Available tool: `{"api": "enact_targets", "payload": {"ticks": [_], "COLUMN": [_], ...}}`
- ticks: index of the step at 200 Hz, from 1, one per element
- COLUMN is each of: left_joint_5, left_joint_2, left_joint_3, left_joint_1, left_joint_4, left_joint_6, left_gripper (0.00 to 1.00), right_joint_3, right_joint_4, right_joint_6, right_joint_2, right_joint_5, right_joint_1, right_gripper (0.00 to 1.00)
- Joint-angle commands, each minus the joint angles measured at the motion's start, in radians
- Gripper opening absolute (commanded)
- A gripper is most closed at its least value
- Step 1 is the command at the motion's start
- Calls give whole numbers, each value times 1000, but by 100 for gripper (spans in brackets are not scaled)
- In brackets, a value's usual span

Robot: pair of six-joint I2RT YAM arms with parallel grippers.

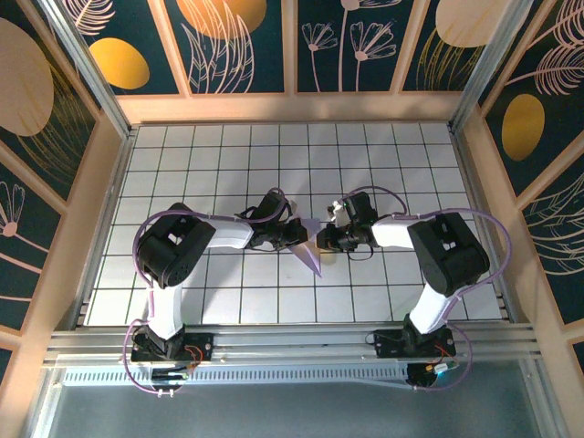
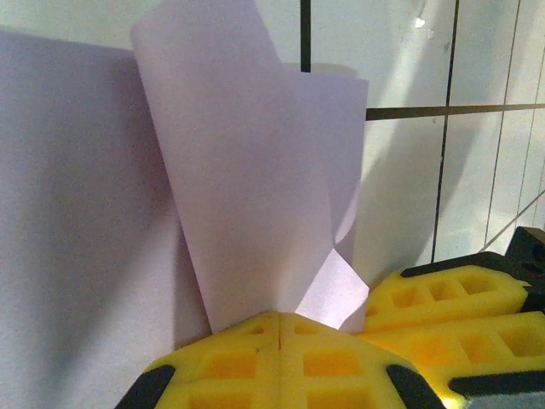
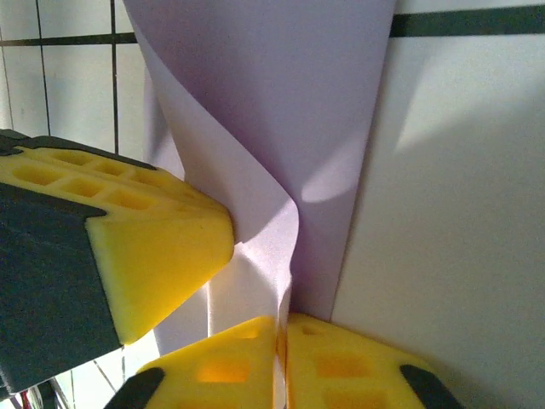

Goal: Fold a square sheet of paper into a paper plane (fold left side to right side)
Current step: Fourth fold the wing at the center of the table.

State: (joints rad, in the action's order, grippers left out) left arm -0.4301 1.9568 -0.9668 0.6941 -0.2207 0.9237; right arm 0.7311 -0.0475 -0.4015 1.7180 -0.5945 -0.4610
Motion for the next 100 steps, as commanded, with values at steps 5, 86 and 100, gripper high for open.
{"api": "enact_targets", "payload": {"ticks": [5, 86, 100], "left_joint_5": [65, 72, 71], "left_joint_2": [34, 31, 29], "left_joint_3": [44, 37, 37], "left_joint_1": [4, 5, 4], "left_joint_4": [101, 115, 116], "left_joint_6": [-15, -21, -22], "left_gripper": [5, 5, 5], "right_joint_3": [13, -47, -78], "right_joint_4": [48, 129, 124], "right_joint_6": [-7, -1, -20], "right_joint_2": [-54, -267, -293], "right_joint_5": [29, -19, -79], "right_joint_1": [11, 51, 41], "right_gripper": [17, 17, 8]}}
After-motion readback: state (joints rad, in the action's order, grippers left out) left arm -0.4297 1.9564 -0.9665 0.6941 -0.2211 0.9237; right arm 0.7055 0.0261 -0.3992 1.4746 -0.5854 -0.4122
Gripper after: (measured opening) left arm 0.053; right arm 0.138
